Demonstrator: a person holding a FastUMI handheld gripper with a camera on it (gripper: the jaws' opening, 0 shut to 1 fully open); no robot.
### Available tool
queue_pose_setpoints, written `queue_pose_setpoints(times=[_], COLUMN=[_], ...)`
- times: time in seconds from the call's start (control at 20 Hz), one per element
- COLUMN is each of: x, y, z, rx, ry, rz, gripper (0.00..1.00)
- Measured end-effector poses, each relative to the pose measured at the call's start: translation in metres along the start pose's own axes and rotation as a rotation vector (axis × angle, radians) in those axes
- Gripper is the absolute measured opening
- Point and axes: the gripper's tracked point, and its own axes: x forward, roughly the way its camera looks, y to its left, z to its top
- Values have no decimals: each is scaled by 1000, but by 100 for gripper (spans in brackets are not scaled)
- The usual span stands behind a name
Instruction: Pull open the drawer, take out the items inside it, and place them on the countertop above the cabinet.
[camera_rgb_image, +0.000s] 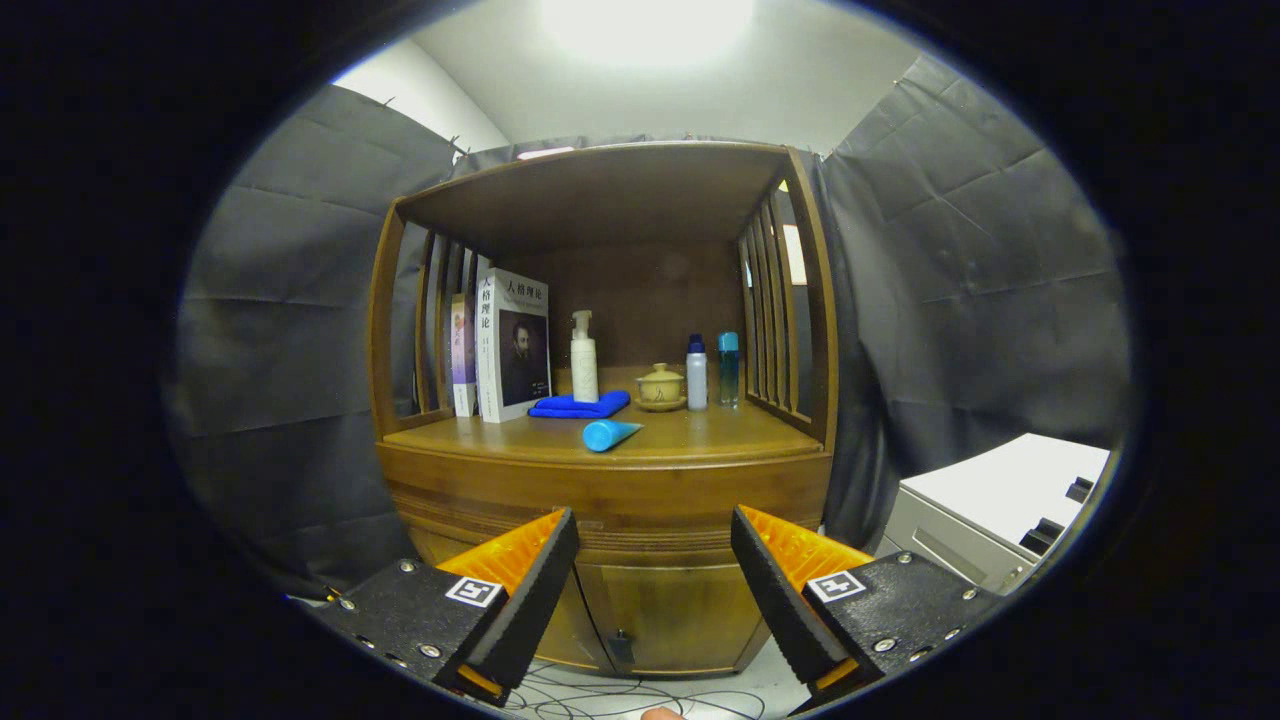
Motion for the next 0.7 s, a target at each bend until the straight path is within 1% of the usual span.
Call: queue_pose_setpoints(times=[0.35,0.55,0.7], x=[-12,-12,-12], y=[3,3,10], z=[1,1,-3], rx=[-31,-18,-4], ry=[-19,-20,-6], rz=[6,0,17], gripper=[95,95,95])
